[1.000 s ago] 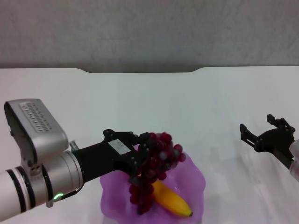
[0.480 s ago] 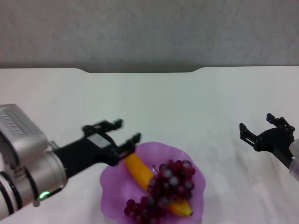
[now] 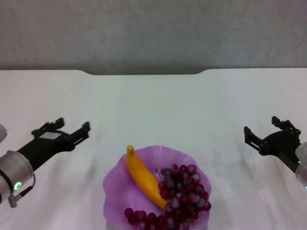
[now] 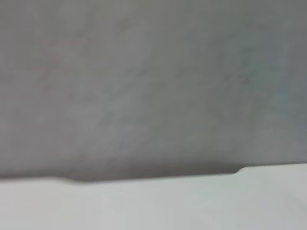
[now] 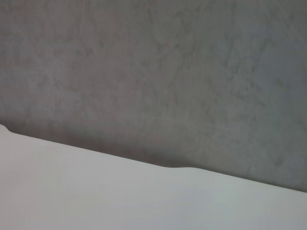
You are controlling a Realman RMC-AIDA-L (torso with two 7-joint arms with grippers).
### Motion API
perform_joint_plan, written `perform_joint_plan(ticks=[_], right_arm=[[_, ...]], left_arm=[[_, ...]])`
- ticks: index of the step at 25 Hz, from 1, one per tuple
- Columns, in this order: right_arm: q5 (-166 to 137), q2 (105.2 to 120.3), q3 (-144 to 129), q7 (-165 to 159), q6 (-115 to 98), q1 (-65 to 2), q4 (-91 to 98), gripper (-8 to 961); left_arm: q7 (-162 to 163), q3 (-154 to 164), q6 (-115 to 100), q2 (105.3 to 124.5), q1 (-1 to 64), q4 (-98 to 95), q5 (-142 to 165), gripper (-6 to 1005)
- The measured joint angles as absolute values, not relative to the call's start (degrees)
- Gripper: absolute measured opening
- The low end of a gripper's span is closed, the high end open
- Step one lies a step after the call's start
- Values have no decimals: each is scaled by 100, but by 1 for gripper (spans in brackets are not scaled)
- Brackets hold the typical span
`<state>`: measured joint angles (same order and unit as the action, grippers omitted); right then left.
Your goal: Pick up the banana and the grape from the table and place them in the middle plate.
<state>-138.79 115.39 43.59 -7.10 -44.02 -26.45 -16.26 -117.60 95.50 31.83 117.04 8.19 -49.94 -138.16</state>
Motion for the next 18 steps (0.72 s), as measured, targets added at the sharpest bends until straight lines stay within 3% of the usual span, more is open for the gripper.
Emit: perform_joint_plan(ticks=[4, 9, 15, 18], right_arm=[[-13858, 11534, 4414, -587, -4450, -2641, -1640, 883], [-13831, 11542, 4450, -436, -4612, -2609, -1671, 883], [-13827, 11539, 4457, -431, -4644, -2616, -1679, 883], [-13825, 11533, 4457, -401, -4653, -2632, -1724, 883]], left_arm=[[-12384, 9255, 3310, 11713, 1398, -3734, -14713, 831], [-13331, 9053, 4107, 11722, 1623, -2759, -15879, 785], [-14743, 8545, 4651, 11764, 1979, -1714, -16573, 660], [-15046, 8187, 4735, 11784, 2119, -1459, -16586, 660]])
